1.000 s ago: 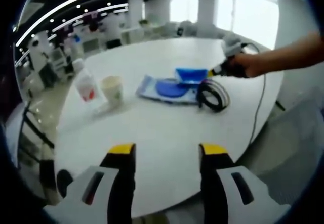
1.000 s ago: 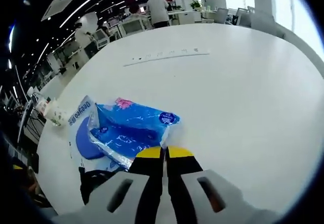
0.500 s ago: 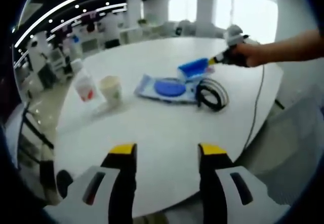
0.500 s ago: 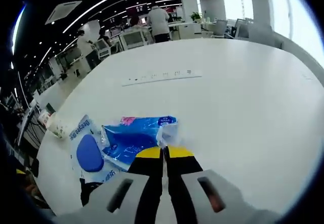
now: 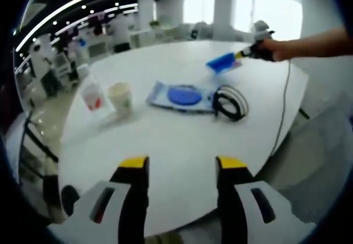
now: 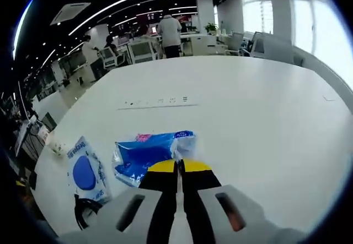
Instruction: Arrange the tabletop items into an orderly group along one side of the table until the central work area is clear of visible clutter.
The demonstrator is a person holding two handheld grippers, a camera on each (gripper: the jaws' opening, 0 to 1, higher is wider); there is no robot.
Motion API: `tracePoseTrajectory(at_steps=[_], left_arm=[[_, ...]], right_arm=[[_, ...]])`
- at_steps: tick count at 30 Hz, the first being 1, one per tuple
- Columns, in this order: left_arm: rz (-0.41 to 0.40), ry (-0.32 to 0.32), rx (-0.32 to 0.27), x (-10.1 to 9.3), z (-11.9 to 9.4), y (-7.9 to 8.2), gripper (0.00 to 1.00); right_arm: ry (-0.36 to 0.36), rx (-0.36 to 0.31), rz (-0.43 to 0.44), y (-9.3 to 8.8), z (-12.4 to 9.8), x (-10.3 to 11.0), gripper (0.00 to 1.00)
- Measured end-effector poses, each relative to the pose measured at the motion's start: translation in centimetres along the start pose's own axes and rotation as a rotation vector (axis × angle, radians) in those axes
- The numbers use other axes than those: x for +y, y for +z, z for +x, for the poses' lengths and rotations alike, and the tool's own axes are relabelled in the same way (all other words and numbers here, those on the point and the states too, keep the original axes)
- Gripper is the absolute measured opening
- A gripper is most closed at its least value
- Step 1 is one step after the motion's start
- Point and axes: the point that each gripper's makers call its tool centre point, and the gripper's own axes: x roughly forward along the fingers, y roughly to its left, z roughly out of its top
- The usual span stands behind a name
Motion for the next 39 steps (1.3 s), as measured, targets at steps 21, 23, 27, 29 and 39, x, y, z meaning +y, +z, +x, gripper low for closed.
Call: tracePoseTrajectory(at_steps=[21,23,27,29,39], left_arm=[[0.006,0.008,0.025,0.2,0.1,-0.6,0.45],[0.005,0.012,0.028,0.3,0.1,-0.6,0.45],[0.005,0.016,0.033,0.4,0.1,-0.7,0.45],[0.006,0.019,0.036,0.4,0.1,-0.8,0.45],[0.023,0.016,0.052,0.2,0.2,-0.9,0.45]], right_arm=[[0.043,0.026,-0.14,-0.3,1.0,-0.2,0.03],[0.048,0.032,-0.147,-0.6,1.1,-0.2,0.03],[0.04,0.047,-0.163,-1.1,1.2,-0.4,0.07],[0.036,0.05,-0.16,-1.3,1.2,-0.6,0.1],[0.041,0.055,-0.144,-2.0,1.0,-1.1,0.21]])
